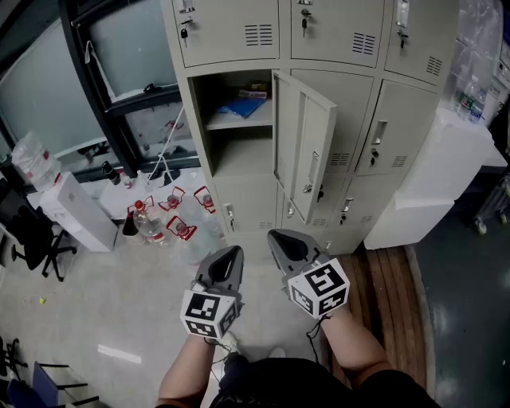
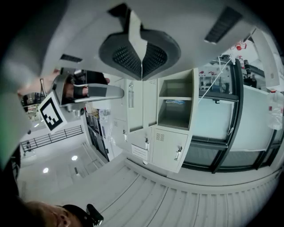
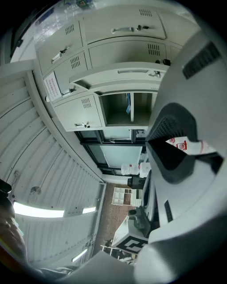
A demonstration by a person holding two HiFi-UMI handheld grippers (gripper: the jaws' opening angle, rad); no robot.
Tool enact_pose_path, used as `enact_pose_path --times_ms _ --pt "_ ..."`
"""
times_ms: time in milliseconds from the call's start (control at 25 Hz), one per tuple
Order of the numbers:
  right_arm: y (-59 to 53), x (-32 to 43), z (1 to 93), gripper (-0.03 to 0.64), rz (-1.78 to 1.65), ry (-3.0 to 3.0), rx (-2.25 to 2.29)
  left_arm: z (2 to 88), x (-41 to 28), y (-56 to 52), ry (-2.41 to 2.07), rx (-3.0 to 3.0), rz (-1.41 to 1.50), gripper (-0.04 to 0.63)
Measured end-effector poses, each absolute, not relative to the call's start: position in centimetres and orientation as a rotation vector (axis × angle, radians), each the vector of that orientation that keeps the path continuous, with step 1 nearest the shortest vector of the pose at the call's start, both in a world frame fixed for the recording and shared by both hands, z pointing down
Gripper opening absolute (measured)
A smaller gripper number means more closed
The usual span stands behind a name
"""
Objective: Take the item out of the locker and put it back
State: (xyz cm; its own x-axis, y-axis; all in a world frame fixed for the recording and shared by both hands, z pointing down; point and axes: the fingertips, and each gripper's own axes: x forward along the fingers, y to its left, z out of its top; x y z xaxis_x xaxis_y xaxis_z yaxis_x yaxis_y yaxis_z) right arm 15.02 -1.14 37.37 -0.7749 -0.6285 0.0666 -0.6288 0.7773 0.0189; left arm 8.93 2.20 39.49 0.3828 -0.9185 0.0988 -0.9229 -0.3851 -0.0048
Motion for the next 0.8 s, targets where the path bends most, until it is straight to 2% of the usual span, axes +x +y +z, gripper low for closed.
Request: enact_pose_path --times_ms 800 --pt "-1.9 12.7 37.7 0.000 0.018 -2.879 1.018 39.3 6.6 0.9 -1.683 2.580 0.111 0.008"
